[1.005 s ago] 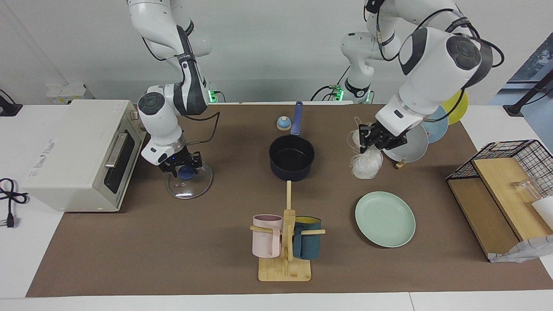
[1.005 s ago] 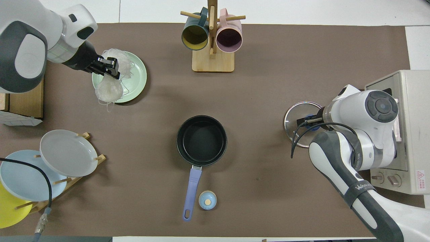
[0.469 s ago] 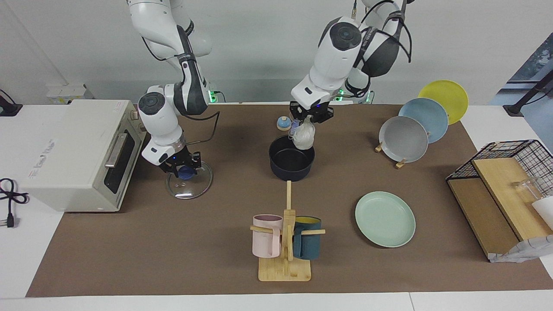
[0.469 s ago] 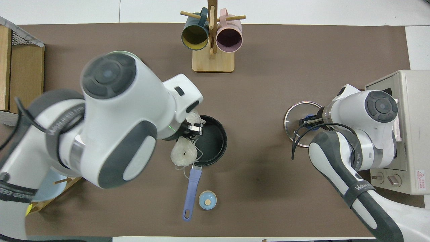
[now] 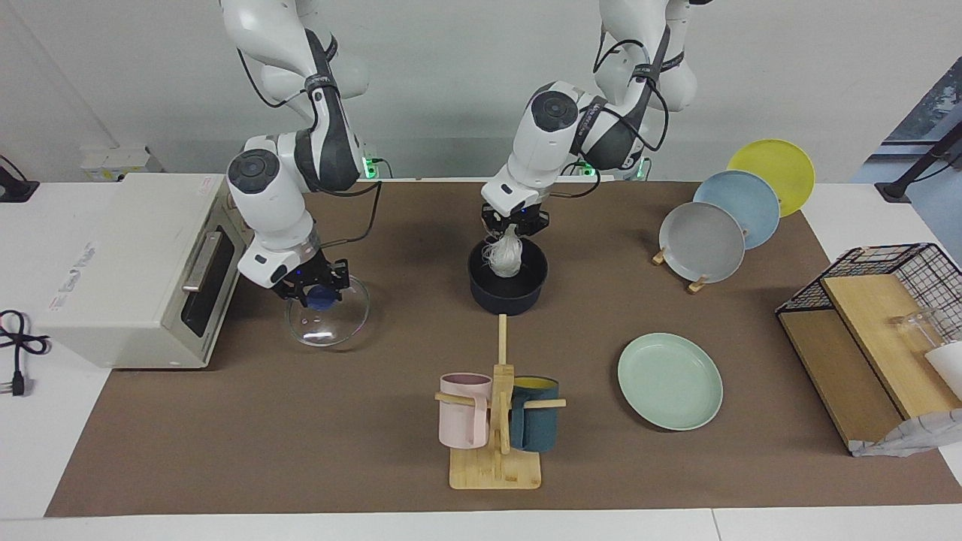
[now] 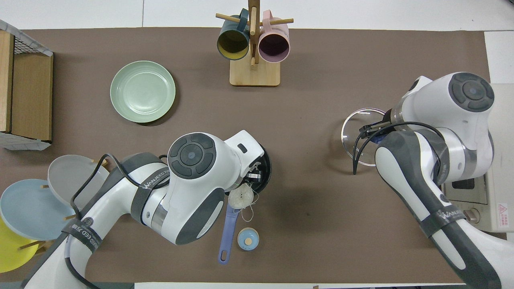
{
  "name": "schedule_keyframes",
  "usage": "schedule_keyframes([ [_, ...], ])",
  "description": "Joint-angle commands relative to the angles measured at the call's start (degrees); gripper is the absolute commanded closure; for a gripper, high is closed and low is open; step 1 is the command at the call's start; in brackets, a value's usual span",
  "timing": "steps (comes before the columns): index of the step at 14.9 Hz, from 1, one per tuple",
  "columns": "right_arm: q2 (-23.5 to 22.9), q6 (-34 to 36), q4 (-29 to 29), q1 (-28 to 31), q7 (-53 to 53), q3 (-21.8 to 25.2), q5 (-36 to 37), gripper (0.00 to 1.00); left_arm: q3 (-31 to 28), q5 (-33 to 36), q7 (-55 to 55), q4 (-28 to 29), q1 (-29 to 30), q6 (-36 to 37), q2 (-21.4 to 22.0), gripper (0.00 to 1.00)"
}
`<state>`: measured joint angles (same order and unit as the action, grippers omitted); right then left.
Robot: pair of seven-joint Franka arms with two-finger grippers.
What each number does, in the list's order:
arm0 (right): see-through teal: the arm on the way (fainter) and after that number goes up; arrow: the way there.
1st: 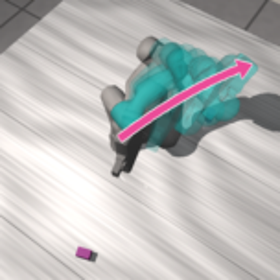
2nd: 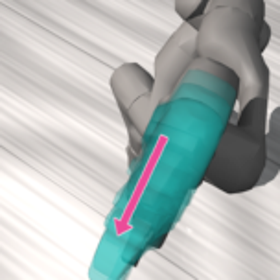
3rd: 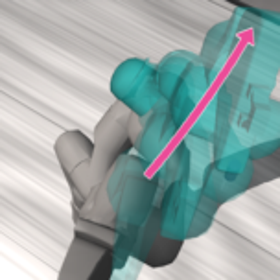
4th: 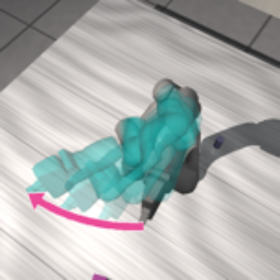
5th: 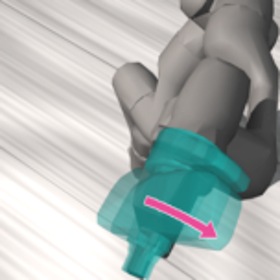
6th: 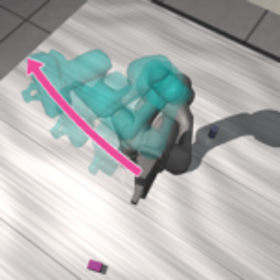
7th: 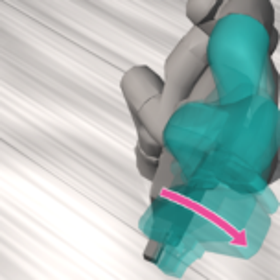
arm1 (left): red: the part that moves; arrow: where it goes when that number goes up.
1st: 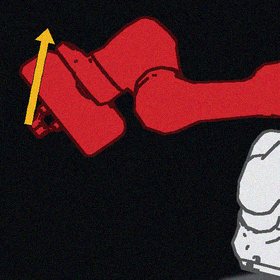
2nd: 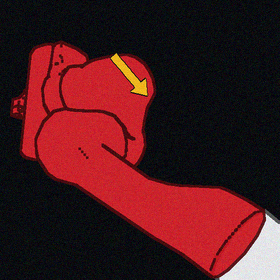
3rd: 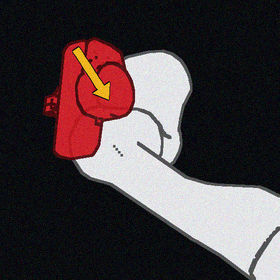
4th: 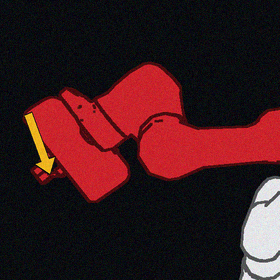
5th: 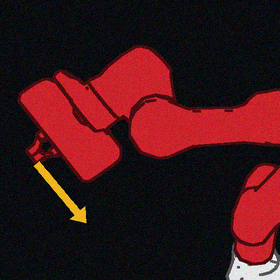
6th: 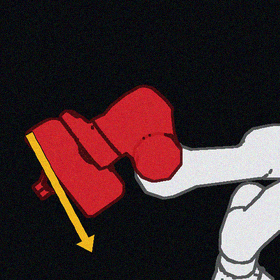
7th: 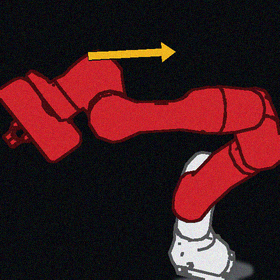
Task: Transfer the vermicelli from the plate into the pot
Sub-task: 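Carry the vermicelli over the saucepan with the left gripper and release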
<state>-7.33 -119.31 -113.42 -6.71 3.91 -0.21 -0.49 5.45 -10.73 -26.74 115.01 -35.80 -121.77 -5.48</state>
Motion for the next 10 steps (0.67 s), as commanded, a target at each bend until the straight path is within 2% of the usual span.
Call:
schedule_keyframes([
  [1, -0.84, 8.54, 7.66, 0.12, 1.54, -0.58, -0.66, 0.75, -0.97, -1.13, 0.03, 2.94, -1.11, -6.27, -1.27, 1.0],
  [4, -0.58, 13.04, 10.32, 0.03, 1.1, -1.28, -0.66, 1.0, -1.06, -1.04, 0.82, 2.94, -1.03, -10.32, -4.27, 1.0],
  [6, -0.4, 15.5, 11.72, -0.23, -1.61, -2.69, -0.74, 1.0, -1.15, -0.96, 1.6, 2.33, -0.5, -10.07, -4.45, 1.0],
  [7, -0.4, 16.73, 12.6, -0.41, -3.1, -2.86, -0.83, 1.0, -1.15, -0.61, 2.74, 2.15, -0.41, -9.81, -4.45, 0.55],
  [8, -0.4, 17.53, 13.48, -0.93, -4.25, -3.82, -1.44, 1.0, -1.32, -0.6, 3.01, 2.15, -0.32, -9.46, -4.02, 0.01],
  [10, -0.4, 19.37, 15.24, -1.11, -8.45, -4.88, -3.46, 1.0, -1.67, -0.34, 3.8, -0.55, 2.47, -4.74, -2.53, 0.0],
])
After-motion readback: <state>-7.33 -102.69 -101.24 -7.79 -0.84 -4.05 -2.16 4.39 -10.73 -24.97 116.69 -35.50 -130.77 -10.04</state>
